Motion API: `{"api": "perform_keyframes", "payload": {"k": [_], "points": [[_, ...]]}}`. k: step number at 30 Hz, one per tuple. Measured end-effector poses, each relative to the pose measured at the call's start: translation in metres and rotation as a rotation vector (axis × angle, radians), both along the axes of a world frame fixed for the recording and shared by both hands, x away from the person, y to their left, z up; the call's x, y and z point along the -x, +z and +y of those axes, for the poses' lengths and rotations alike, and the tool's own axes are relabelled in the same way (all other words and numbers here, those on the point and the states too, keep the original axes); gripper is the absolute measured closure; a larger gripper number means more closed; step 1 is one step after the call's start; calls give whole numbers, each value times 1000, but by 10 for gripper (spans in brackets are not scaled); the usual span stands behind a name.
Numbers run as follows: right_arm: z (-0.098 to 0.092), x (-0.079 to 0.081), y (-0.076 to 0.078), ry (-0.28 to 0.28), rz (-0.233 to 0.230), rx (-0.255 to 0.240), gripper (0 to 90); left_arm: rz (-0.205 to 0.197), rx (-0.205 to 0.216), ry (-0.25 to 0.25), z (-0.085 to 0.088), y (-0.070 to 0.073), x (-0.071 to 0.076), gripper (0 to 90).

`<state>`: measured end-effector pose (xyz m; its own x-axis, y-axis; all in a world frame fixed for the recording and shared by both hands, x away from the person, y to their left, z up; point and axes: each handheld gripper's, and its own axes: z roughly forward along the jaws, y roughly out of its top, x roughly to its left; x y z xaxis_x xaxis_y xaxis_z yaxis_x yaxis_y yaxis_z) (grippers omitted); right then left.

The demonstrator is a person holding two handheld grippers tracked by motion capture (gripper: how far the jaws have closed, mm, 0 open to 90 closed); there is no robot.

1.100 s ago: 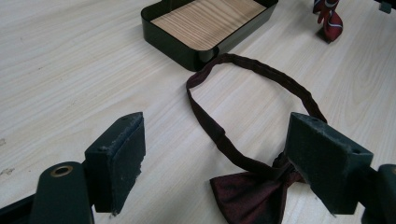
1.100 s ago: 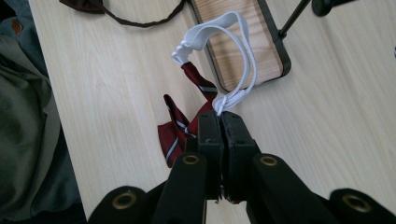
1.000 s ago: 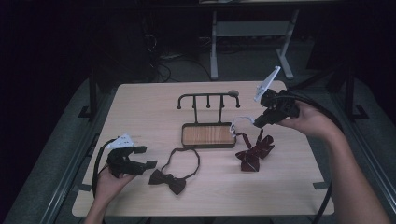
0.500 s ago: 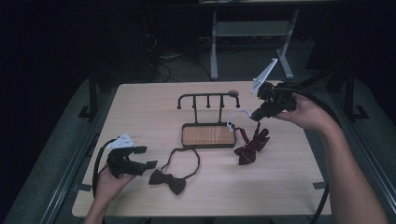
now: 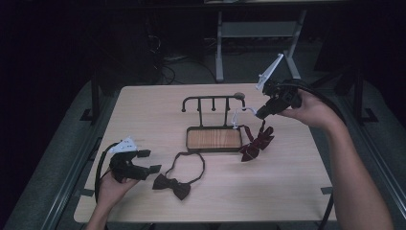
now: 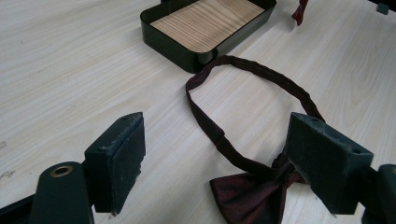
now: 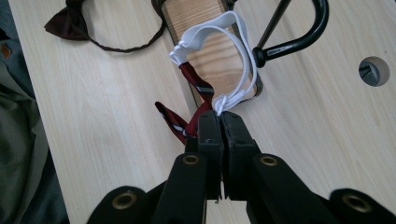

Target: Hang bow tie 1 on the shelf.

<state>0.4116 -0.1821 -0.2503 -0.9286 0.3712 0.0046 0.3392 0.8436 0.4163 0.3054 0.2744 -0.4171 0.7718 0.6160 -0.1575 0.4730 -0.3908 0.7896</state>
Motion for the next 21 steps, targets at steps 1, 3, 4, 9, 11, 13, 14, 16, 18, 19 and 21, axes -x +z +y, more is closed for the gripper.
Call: {"api": "perform_keyframes", "payload": {"k": [1, 3, 4, 9, 11, 13, 14, 16, 18, 19, 21], "points": [[0, -1, 0, -2, -1, 1, 872, 2, 2, 2, 0, 0, 0, 201], [0, -4, 1, -6, -3, -3, 872, 2, -3, 0, 0, 0, 0, 201], [0, -4, 1, -6, -3, -3, 872, 2, -3, 0, 0, 0, 0, 201], [0, -9, 2, -16, -6, -12, 872, -1, 0, 0, 0, 0, 0, 201], [0, -12, 3, -23, -5, -11, 872, 0, -1, 0, 0, 0, 0, 201], [0, -15, 3, -32, 2, -10, 870, 0, -1, -1, 0, 0, 0, 201], [0, -15, 3, -32, 2, -10, 870, -1, -2, -2, 0, 0, 0, 201], [-2, -19, 4, -45, 4, -14, 870, 0, -3, -3, 0, 0, 0, 201], [-3, -20, 4, -50, 1, -17, 870, 1, -2, -4, 0, 0, 0, 201], [-4, -23, 4, -53, 7, -23, 869, 1, -3, -5, -1, -1, 0, 201], [-4, -25, 2, -59, 11, -16, 869, 1, -8, -5, -2, -1, 0, 201]]}}
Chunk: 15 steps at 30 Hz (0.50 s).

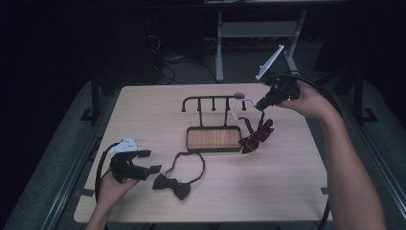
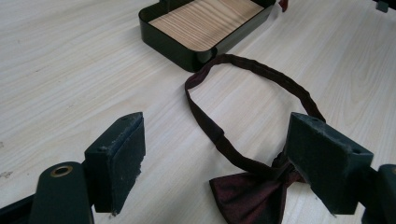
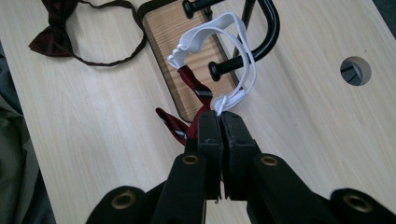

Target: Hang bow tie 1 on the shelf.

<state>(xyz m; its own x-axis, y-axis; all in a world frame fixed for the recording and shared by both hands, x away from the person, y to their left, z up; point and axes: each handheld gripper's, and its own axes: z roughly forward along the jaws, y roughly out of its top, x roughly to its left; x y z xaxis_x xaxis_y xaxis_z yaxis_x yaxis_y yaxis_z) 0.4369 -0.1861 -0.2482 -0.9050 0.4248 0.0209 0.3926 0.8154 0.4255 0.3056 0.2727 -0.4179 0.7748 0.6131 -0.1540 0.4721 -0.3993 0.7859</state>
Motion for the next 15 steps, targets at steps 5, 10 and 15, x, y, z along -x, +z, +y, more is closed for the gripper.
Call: {"api": "perform_keyframes", "payload": {"k": [5, 10, 15], "points": [[-2, -5, -3, -12, 2, -5, 869, -3, -9, -5, -2, 0, 1, 201], [-2, -10, -7, -25, 7, 6, 868, -4, -8, -5, -1, 0, 1, 201], [-4, -12, -9, -33, 11, 5, 867, -4, -10, -7, -2, 0, 1, 201]]}}
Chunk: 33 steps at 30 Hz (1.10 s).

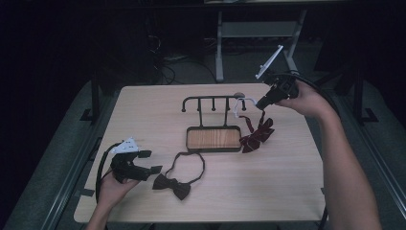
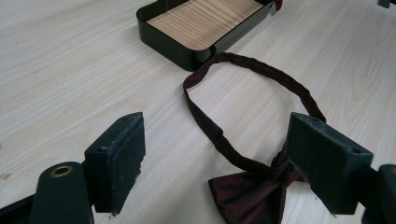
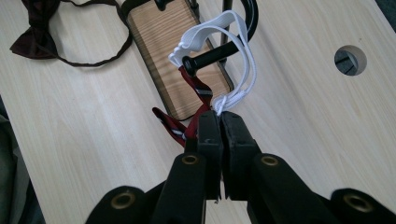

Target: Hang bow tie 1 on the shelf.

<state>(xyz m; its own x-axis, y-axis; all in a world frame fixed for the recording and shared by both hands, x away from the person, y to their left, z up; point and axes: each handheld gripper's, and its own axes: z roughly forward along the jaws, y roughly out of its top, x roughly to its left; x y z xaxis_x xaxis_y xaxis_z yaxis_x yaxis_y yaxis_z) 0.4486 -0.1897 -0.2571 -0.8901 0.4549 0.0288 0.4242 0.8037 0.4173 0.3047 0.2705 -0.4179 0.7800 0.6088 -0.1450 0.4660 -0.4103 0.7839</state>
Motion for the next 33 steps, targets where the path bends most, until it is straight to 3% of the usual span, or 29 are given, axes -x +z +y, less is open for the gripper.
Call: {"api": "perform_keyframes", "payload": {"k": [15, 33], "points": [[-1, -4, -11, -13, 27, 20, 847, 2, -1, -1, 0, 0, 1, 201], [-8, 9, -17, 15, 50, -13, 764, 2, -13, -6, -2, 0, 1, 201]]}}
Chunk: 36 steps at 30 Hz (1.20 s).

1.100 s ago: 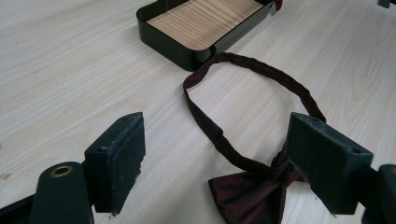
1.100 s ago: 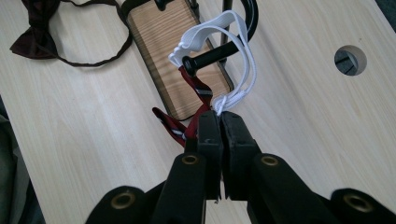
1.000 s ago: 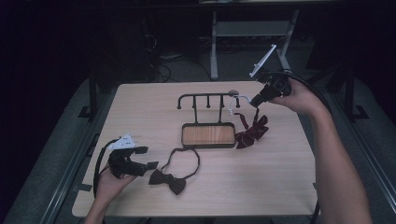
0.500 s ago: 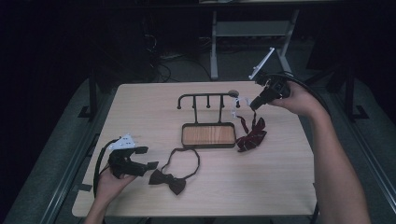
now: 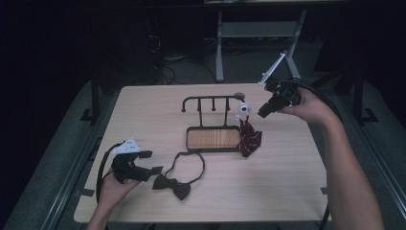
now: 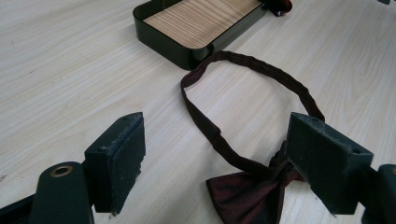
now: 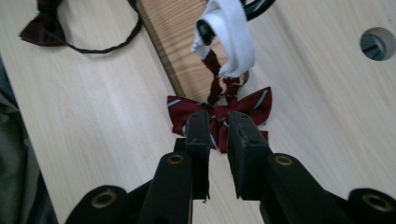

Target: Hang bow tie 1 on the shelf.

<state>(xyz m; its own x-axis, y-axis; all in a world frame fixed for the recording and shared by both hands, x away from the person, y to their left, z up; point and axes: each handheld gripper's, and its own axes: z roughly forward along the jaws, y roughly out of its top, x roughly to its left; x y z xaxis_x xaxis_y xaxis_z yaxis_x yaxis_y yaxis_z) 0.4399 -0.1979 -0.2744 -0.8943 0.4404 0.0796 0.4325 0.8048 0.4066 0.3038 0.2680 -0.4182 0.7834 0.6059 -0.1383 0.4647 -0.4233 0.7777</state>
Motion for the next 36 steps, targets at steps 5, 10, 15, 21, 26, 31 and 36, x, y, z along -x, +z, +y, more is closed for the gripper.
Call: {"api": "perform_keyframes", "payload": {"k": [5, 10, 15, 21, 26, 31, 36], "points": [[-2, 5, -4, 12, 1, -2, 728, -2, -6, -1, 0, 0, 0, 201], [-4, 12, -9, 25, -7, -17, 702, -6, -13, -8, 0, 0, 0, 201], [-7, 18, -15, 37, -7, -34, 687, -4, -26, -14, -2, -1, -1, 201], [-8, 24, -23, 44, 9, -45, 650, -3, -30, -13, -2, -2, -1, 203], [-9, 29, -27, 46, 7, -46, 637, -3, -32, -14, -3, -2, -1, 203], [-11, 35, -34, 51, 0, -48, 623, 1, -38, -14, -4, -3, -1, 204], [-14, 41, -42, 54, -4, -59, 603, -2, -46, -18, -5, -3, -1, 211]]}}
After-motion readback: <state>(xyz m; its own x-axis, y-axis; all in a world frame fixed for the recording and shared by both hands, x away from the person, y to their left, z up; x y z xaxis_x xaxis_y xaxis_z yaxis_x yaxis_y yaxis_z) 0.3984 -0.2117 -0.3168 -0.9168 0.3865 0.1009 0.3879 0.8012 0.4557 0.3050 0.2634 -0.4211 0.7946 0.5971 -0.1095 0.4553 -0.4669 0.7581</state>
